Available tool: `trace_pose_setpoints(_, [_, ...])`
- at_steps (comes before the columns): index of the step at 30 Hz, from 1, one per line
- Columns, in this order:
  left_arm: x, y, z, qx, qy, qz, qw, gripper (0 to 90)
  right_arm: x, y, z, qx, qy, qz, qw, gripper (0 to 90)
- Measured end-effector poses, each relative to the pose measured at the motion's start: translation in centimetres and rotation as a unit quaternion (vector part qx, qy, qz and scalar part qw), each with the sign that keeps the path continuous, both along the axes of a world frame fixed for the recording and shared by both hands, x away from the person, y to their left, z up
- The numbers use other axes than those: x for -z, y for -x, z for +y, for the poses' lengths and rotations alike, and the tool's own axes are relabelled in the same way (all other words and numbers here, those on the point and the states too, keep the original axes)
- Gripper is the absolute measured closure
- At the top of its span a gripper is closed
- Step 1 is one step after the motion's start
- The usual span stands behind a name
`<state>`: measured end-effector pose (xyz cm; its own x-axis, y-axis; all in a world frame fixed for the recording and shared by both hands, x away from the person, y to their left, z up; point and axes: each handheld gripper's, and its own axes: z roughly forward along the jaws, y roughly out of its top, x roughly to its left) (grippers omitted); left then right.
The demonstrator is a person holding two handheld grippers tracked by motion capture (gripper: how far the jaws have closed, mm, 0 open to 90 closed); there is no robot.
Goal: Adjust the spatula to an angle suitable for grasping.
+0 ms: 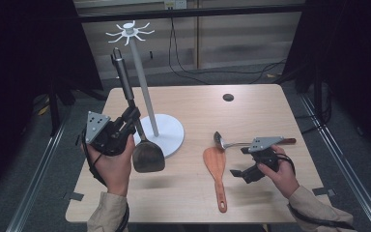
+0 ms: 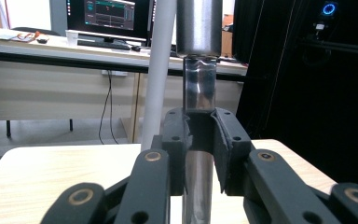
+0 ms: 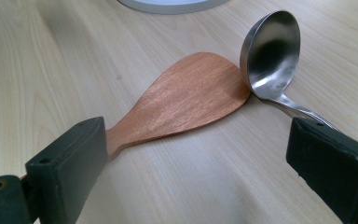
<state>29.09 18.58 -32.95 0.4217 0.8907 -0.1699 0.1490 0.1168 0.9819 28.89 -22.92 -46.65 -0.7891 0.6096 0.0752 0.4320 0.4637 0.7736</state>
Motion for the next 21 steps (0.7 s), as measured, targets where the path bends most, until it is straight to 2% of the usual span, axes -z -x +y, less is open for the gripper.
trace_pose_setpoints(6, [-0.2, -0.3, -0.2, 0.001, -0.003, -0.003, 1.0000, 76.4, 0.0, 0.0, -0.1, 0.000, 0.002, -0.001, 1.0000, 4.3])
trace_pose_setpoints(9, [-0.3, -0.3, -0.3, -0.001, 0.003, -0.006, 1.0000, 76.3, 0.0, 0.1, -0.1, 0.001, 0.001, 0.000, 1.0000, 4.3])
trace_pose_setpoints(17, [-0.4, -0.9, -0.7, -0.008, -0.005, -0.008, 0.9999, 76.3, 0.0, 0.1, -0.1, 0.000, 0.003, 0.000, 1.0000, 4.3])
trace_pose_setpoints(21, [-0.4, -1.2, -1.0, -0.001, -0.004, -0.006, 1.0000, 76.3, 0.0, 0.1, -0.2, 0.000, 0.000, 0.002, 1.0000, 4.3])
